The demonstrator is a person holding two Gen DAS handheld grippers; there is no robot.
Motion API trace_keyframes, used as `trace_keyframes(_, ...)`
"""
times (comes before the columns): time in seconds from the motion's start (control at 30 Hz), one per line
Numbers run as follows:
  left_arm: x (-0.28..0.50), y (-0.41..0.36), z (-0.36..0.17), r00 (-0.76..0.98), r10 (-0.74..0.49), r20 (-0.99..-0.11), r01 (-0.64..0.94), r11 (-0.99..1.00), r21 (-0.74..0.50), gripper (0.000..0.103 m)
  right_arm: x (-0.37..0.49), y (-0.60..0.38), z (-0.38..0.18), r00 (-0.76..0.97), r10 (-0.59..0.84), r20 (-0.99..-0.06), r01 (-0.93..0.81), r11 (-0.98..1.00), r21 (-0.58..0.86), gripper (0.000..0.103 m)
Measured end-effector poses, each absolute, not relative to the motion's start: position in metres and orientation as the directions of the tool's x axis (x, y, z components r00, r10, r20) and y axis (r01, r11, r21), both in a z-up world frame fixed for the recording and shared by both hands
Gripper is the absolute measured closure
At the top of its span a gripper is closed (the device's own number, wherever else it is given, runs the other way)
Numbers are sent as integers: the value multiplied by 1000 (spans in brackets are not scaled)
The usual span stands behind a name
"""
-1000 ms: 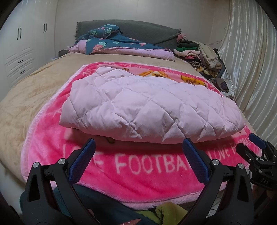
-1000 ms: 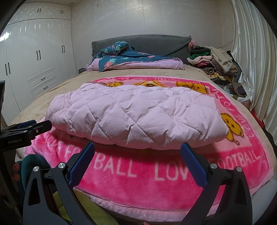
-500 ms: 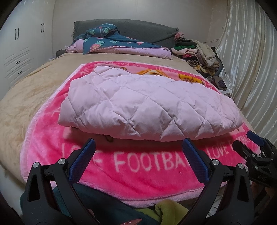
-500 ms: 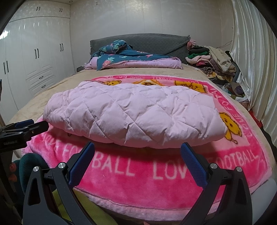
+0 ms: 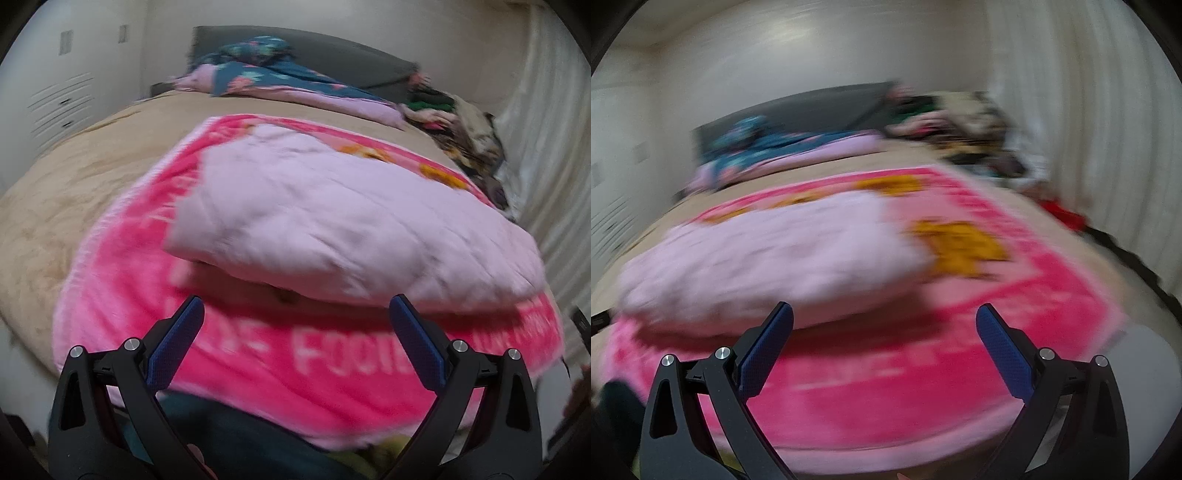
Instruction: Fold large clothes
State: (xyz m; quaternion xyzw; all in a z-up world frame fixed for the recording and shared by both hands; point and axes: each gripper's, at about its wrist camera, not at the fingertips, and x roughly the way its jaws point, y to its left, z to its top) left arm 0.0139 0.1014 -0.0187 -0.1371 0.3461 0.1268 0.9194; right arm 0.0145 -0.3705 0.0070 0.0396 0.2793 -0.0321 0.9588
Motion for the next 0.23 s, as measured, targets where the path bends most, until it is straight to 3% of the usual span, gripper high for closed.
trace_keyframes(0.17, 36, 219, -20, 656, 303, -692, -532, 836, -138, 9, 21, -538, -42, 679, -405, -613, 479, 876, -48, 4)
trace_keyframes(0.23, 43, 267, -20, 619, 402, -674, -614, 784, -96, 9, 20, -600, -67, 559, -472, -682, 585, 807, -79, 4)
